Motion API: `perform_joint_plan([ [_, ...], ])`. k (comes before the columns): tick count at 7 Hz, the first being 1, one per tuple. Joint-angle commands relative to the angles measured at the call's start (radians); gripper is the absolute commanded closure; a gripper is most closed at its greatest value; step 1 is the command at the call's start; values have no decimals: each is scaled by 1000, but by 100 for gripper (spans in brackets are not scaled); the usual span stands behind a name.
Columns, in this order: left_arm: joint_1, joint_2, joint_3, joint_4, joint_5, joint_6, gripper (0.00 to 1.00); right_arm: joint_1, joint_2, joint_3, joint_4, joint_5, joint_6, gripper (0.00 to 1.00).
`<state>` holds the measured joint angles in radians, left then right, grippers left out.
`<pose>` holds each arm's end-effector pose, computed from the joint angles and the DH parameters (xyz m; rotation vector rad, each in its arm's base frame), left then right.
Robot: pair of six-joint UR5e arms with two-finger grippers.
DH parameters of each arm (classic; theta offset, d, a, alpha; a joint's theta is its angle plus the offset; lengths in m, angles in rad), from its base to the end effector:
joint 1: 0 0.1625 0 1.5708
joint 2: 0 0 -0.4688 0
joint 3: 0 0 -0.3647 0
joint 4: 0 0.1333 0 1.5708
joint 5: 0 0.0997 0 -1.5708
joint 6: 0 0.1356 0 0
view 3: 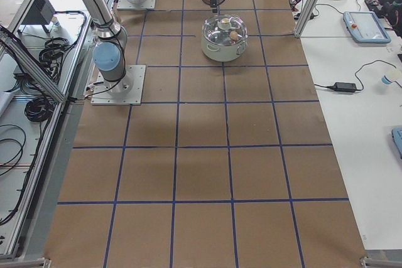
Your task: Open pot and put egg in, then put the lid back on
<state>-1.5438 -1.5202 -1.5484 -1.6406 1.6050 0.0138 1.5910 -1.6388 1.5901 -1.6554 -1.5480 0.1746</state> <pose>-0.1167 -0.4435 0.5221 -0.0206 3.1073 -0.0039 0.1454 -0.4464 0.5269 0.2367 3.0903 -0.2025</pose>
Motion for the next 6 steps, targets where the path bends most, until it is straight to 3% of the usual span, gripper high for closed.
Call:
perform_joint_plan([
  [1, 1, 0, 1, -7, 1, 0, 0, 3, -12, 5, 12, -7, -1, 0],
  [6, -1, -3, 8, -19, -8, -2, 0, 1, -19, 1, 13, -4, -3, 0],
])
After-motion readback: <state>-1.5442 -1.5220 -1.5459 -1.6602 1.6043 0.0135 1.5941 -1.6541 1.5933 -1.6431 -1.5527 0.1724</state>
